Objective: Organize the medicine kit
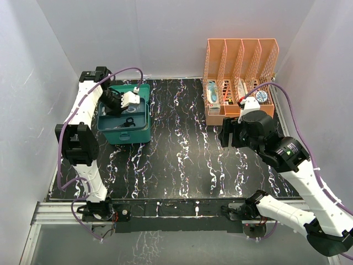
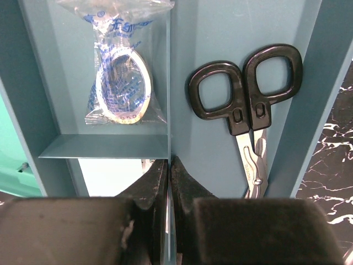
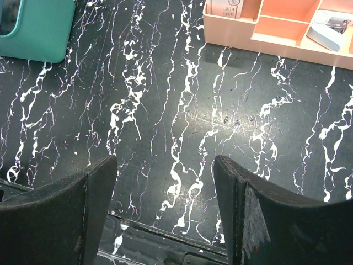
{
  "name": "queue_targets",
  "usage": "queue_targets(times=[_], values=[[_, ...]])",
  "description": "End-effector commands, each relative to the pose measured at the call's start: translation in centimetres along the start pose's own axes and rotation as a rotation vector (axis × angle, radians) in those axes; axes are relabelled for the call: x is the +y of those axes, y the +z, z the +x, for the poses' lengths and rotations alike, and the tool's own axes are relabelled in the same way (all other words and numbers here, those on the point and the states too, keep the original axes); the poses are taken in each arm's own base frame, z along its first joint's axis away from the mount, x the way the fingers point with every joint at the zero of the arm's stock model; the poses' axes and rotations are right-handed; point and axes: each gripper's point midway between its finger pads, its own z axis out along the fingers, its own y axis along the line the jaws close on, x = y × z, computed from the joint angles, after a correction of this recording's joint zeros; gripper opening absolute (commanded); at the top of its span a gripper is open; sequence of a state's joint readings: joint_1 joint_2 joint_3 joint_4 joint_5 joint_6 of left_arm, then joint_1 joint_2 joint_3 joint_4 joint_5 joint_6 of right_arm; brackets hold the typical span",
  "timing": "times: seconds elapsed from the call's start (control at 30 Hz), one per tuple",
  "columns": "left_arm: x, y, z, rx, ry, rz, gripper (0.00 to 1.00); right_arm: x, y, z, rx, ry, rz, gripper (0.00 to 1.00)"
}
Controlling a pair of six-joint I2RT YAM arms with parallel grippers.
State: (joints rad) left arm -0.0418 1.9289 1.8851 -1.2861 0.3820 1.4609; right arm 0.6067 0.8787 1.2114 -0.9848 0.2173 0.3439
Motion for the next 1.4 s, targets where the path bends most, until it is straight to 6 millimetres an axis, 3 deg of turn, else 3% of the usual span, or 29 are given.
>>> queue_targets(times=[0.0,0.17,0.47,0.73,1.17,1.37], values=[[1.3,-1.0,-1.1,-0.036,0.049,-0.031,0.00,0.6,0.0,-1.5,-0.059,0.024,-0.021,0.68],[2.1,-0.4,-0.9,-0.030,0.045,-0.026,0.00,0.7,0.3,-1.3,-0.055,0.023,-0.023,0.68],[1.6,1.3,-0.1,-0.013,0.036,0.007,0.00,0.5,0.3,-0.9,-0.049,0.022,-0.018,0.68],[1.1,2.6,-0.8,-0.005,0.041,0.027,0.00,0.4,0.3,-0.8,-0.047,0.022,-0.016,0.68],[-3.8,3.2,0.5,0.034,0.031,0.134,0.00,0.3,0.4,-0.6,-0.045,0.016,-0.014,0.69],[-3.8,3.6,0.5,0.025,0.011,0.116,0.00,0.5,0.5,-0.8,-0.045,0.014,-0.022,0.68]])
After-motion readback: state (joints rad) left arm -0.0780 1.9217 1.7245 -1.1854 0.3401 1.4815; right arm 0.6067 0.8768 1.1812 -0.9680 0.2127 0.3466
